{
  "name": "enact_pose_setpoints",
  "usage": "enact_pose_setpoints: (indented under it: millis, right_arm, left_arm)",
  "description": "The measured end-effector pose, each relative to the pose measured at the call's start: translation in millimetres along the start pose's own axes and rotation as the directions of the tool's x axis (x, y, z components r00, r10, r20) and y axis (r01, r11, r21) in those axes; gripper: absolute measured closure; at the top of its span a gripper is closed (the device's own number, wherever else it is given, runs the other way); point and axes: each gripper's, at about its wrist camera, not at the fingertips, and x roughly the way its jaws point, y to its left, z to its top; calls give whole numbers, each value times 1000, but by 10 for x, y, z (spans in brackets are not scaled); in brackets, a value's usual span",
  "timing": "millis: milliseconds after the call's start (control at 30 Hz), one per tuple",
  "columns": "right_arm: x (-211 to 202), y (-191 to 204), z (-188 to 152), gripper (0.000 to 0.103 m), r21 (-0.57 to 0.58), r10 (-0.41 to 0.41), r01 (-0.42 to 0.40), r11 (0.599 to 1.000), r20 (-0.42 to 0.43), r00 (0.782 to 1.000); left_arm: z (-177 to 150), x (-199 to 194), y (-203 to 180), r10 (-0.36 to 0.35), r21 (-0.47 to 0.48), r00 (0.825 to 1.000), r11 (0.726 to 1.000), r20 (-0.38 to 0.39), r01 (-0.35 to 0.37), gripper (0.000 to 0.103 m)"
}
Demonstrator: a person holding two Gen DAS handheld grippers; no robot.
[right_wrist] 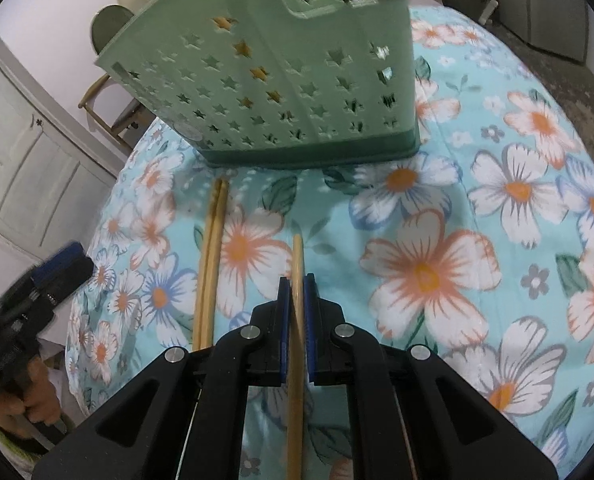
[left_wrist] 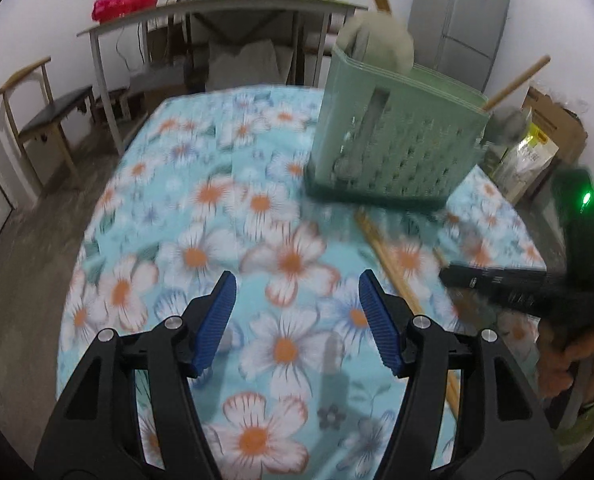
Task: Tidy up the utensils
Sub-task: 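Lift the held chopstick with the right tool and lower it into the caddy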
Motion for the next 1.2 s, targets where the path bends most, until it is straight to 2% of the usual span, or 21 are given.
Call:
enact_pose_setpoints:
  millis: [167,300,433,600,700,867,1100,1200]
  right_arm:
    - [-371,179,92,96,-56,-1,6,998,89,996]
    - [-860,393,245,96,-121,19,8,993,220,975]
    - [-1395,600,419,96,-176,46,24,984,382,923]
    - [-1840,771,650,96,-230,81,47,972,516,853]
    - [-2034,867,799,96,-268,115,48,962,560,821]
    - [-2218,1022,1033,96,-320,157,54,946,598,786]
    - [-2250,1147,1262,96,-315,102,153,937,663,741]
    - [-2179,1144,1307,96,-304,75,183,935,673,736]
  left_arm:
    - [-40,10,45,1,-25,1000,1000,-6,-1,43]
    - [1,-13,58,4,-39,1000,999,4,-3,43]
    - [-11,-12,86,0,-49,1000,999,1,0,43]
    - [-39,-13,125,-4,-70,1000,998,-6,4,43]
    - [-44,-27,140,0,-73,1000,997,-3,0,43]
    - [-41,-38,149,-3,-79,1000,997,-3,3,43]
    - [-56,0,142,-5,-80,1000,997,-23,3,43]
    - [-57,13,143,-5,-85,999,996,-32,2,43]
